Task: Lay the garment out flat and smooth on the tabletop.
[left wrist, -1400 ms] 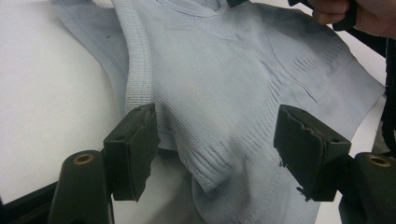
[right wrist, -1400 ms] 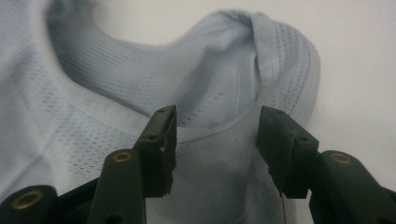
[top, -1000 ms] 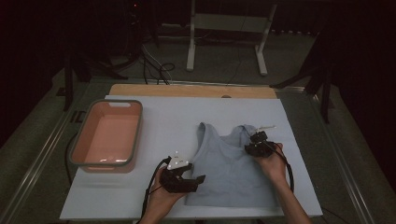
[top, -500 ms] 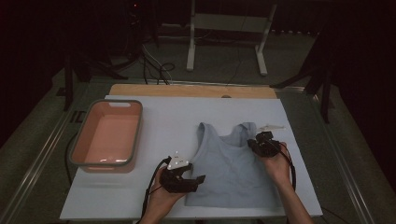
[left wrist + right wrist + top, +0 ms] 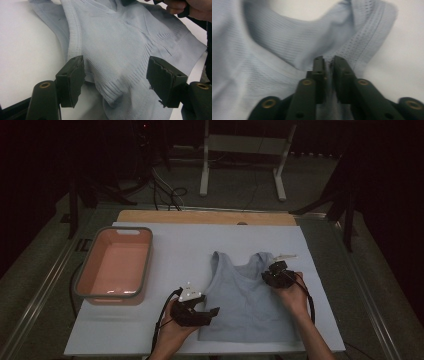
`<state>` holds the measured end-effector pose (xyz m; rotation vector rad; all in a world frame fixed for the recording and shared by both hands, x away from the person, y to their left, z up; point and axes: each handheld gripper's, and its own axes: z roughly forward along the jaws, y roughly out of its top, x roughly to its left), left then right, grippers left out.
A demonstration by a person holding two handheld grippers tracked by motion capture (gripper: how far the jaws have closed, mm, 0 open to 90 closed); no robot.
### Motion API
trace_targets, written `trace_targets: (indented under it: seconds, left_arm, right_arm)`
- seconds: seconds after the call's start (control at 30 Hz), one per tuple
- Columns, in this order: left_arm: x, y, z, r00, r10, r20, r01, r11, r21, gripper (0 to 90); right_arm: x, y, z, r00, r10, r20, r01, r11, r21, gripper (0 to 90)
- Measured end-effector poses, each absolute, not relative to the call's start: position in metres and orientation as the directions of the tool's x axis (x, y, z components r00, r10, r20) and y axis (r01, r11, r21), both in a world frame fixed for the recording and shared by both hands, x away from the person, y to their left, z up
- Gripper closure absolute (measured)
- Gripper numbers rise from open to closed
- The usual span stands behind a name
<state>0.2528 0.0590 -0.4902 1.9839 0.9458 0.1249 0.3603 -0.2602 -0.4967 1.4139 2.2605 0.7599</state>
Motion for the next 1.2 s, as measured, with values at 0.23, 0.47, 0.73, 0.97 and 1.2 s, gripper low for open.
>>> trace_targets:
  seconds: [0.23, 0.47, 0.73, 0.97, 1.2]
  left_arm:
    - [0.253, 0.058, -0.49, 0.703, 0.66, -0.263, 0.568, -0.299, 0.767, 31.6]
    - [0.253, 0.058, -0.49, 0.703, 0.661, -0.263, 0.567, -0.298, 0.768, 31.6]
    - [0.253, 0.06, -0.489, 0.701, 0.662, -0.265, 0.567, -0.292, 0.771, 31.7]
    - [0.253, 0.059, -0.49, 0.704, 0.659, -0.264, 0.567, -0.299, 0.768, 31.7]
    - [0.253, 0.059, -0.49, 0.701, 0.662, -0.266, 0.569, -0.293, 0.768, 31.7]
  right_arm:
    - [0.362, -0.261, -0.492, -0.374, 0.925, -0.062, 0.695, 0.324, 0.642, 54.0]
    - [0.366, -0.251, -0.49, -0.395, 0.917, -0.052, 0.658, 0.322, 0.681, 51.7]
    - [0.378, -0.25, -0.504, -0.374, 0.922, -0.102, 0.7, 0.353, 0.621, 64.6]
    - [0.383, -0.254, -0.51, -0.354, 0.929, -0.106, 0.735, 0.346, 0.583, 71.9]
    - [0.379, -0.256, -0.501, -0.36, 0.931, -0.054, 0.719, 0.314, 0.62, 86.6]
